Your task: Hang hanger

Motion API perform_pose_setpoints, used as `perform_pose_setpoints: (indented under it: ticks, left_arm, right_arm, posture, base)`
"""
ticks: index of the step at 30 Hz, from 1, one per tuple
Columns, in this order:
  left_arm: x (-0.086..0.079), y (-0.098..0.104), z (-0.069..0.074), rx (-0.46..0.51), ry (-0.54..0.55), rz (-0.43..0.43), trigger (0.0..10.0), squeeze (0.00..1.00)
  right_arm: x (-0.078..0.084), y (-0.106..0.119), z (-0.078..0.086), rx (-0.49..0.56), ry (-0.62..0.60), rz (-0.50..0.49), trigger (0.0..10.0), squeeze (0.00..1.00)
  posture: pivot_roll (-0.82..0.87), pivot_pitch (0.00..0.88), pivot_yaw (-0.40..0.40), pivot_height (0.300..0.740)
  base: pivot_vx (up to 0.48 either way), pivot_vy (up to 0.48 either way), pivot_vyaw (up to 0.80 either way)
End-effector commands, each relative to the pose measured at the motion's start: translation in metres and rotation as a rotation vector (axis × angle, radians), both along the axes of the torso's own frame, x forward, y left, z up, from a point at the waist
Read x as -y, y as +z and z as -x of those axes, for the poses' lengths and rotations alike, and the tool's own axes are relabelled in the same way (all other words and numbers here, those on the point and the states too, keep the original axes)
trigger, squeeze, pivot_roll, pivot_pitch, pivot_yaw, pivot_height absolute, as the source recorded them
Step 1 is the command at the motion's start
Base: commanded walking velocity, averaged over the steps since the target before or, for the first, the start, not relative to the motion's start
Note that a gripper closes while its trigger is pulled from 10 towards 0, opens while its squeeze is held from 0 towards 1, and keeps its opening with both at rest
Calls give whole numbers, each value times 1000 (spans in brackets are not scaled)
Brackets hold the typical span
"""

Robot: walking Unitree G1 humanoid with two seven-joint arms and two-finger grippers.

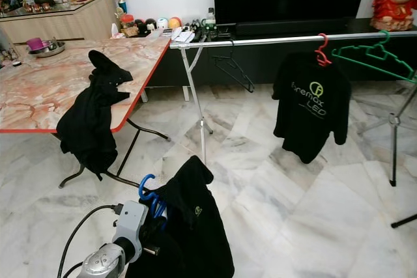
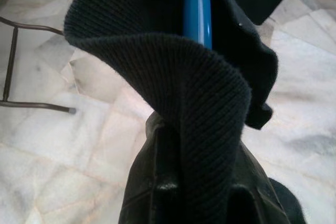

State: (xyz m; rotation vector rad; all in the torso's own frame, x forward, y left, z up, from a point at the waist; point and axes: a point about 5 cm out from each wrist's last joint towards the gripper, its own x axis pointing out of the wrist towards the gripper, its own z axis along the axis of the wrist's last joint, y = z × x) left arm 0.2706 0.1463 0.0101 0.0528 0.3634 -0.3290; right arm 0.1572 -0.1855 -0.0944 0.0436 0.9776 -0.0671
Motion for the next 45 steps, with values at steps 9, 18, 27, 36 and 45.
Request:
perform_pose_setpoints:
  ticks: [9,18,27,36,45]
  left_arm:
    - [-9,11,-3,40,38,-3,10000,0]
    - [-8,13,-5,36,47,-3,10000,0]
    - [-8,11,-4,27,54,-4,10000,0]
    - [-12,9,-4,25,102,-16,10000,0]
    - [-19,6,-2,13,125,-40,10000,0]
  right_arm:
    - [2,-1,3,-19,9,10,10000,0]
    - [1,0,0,-14,27,12,10000,0]
    - [4,-1,3,-36,37,23,10000,0]
    - [5,-2,5,-43,42,26,10000,0]
    - [5,-2,6,-41,41,14,10000,0]
  posture:
    - [-2,30,55,740]
    - [-10,38,53,740]
    - [-9,36,49,740]
    - [-12,28,44,740]
    - [-12,28,42,740]
  base:
    - [480,0,0]
    - [480,0,0]
    - [480,0,0]
    - [267,0,0]
    - [0,0,0]
